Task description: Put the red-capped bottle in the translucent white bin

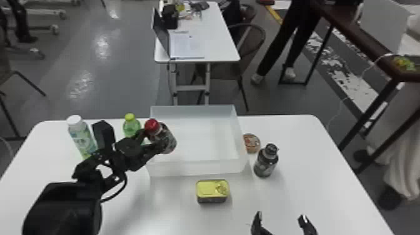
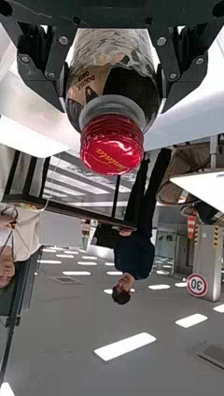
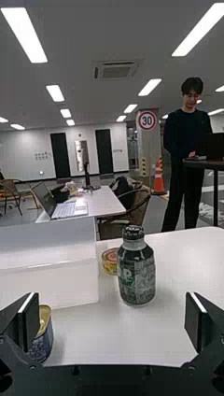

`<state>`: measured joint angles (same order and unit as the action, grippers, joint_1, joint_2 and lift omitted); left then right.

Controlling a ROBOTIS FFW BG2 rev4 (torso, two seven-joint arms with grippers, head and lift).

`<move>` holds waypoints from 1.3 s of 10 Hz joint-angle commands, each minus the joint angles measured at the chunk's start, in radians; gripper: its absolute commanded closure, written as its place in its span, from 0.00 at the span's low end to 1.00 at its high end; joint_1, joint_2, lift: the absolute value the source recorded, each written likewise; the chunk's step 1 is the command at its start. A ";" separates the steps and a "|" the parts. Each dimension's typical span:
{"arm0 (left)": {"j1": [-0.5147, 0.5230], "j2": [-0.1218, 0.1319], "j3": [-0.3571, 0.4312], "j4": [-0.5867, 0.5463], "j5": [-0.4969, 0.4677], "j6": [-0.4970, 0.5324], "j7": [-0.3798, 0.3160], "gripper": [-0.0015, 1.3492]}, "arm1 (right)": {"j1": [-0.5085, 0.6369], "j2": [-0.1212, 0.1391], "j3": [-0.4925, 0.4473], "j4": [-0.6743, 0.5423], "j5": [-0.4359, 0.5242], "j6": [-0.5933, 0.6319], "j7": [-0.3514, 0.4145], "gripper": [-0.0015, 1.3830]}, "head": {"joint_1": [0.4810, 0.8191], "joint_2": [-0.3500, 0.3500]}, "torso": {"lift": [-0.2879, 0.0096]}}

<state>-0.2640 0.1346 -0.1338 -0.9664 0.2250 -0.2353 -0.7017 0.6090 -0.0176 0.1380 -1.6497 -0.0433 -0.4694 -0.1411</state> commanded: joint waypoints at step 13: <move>0.551 -0.015 0.283 -0.652 -0.012 0.116 0.223 0.13 | -0.002 0.007 0.000 -0.001 -0.004 0.003 0.005 0.09 | 0.63 0.56 | 0.91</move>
<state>0.2471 0.1244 0.1354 -1.5824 0.2089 -0.1154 -0.4792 0.6074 -0.0115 0.1380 -1.6502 -0.0466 -0.4662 -0.1367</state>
